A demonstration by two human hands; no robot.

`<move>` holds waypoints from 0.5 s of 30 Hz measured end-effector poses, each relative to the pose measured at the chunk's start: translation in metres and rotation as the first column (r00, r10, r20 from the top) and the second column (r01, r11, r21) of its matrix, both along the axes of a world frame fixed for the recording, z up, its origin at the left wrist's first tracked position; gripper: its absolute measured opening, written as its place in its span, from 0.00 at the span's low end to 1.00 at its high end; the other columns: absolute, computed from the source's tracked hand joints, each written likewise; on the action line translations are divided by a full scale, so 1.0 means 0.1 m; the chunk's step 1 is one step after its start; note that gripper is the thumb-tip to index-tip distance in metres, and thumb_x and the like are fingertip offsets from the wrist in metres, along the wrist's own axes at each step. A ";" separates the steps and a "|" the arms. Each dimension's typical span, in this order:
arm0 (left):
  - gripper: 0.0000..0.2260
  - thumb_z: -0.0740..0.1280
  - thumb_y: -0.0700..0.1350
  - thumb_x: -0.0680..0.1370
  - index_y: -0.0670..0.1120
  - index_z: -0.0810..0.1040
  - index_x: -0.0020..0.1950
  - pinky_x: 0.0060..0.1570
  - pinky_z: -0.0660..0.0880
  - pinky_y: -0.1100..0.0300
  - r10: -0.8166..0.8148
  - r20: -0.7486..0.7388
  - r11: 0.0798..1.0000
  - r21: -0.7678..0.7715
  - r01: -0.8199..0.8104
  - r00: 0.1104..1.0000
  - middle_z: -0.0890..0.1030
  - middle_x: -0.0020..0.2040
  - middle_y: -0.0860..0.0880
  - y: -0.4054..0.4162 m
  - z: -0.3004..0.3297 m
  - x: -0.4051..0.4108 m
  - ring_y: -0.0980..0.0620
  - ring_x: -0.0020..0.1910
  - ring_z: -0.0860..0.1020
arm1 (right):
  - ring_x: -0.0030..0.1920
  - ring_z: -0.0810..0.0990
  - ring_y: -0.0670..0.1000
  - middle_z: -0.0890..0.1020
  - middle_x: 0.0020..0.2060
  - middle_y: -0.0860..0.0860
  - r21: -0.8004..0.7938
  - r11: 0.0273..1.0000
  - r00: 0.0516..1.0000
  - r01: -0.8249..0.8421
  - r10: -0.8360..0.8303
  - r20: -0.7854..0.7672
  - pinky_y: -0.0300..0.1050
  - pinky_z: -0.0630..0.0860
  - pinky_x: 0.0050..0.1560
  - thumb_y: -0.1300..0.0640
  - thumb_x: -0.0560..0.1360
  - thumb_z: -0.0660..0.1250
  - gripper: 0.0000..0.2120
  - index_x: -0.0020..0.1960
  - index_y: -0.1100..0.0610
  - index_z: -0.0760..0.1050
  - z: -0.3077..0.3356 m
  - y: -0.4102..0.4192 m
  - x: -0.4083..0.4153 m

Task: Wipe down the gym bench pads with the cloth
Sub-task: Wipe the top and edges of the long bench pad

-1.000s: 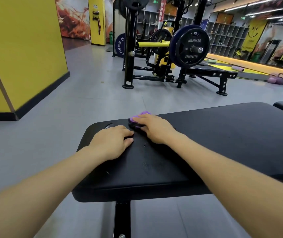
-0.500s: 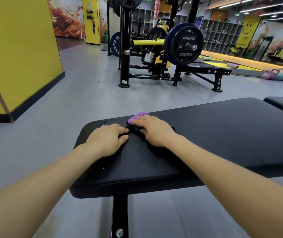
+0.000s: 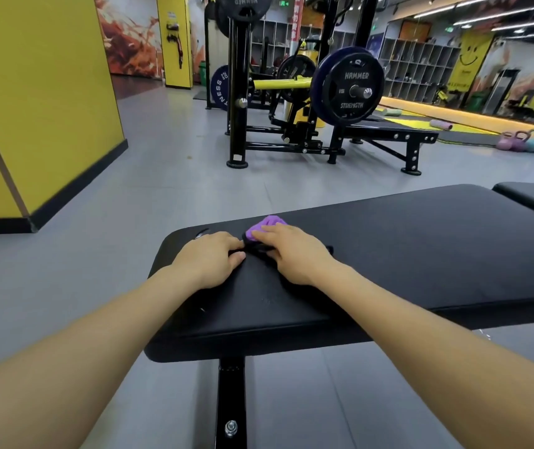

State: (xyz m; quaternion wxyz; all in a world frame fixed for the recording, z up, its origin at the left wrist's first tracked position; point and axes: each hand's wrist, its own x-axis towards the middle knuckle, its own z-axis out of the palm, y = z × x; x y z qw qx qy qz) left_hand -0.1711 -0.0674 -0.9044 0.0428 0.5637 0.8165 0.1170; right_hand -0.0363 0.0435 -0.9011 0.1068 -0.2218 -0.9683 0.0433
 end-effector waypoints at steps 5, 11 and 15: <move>0.17 0.58 0.51 0.80 0.53 0.71 0.68 0.65 0.67 0.54 0.069 0.079 0.995 0.072 -0.075 0.995 0.69 0.69 0.53 -0.23 0.00 -0.04 0.50 0.67 0.68 | 0.72 0.63 0.51 0.65 0.73 0.49 -0.050 0.991 0.989 0.123 -0.118 0.084 0.45 0.62 0.70 0.59 0.81 0.55 0.22 0.74 0.47 0.61 0.15 0.51 0.12; 0.18 0.56 0.53 0.81 0.53 0.68 0.70 0.68 0.64 0.54 0.041 0.088 0.996 0.071 -0.047 0.995 0.67 0.71 0.55 -0.47 -0.13 -0.16 0.52 0.70 0.66 | 0.72 0.61 0.51 0.65 0.72 0.46 0.035 0.971 0.971 0.237 -0.238 0.035 0.45 0.64 0.66 0.56 0.82 0.53 0.21 0.74 0.47 0.61 0.10 0.15 -0.01; 0.18 0.56 0.54 0.80 0.54 0.68 0.70 0.66 0.66 0.54 0.061 0.057 0.996 0.056 -0.064 0.997 0.68 0.71 0.55 -0.45 -0.12 -0.14 0.50 0.69 0.67 | 0.70 0.64 0.48 0.66 0.71 0.43 0.066 0.998 0.999 0.011 -0.014 0.045 0.42 0.65 0.63 0.55 0.81 0.55 0.20 0.73 0.45 0.62 0.11 -0.48 0.18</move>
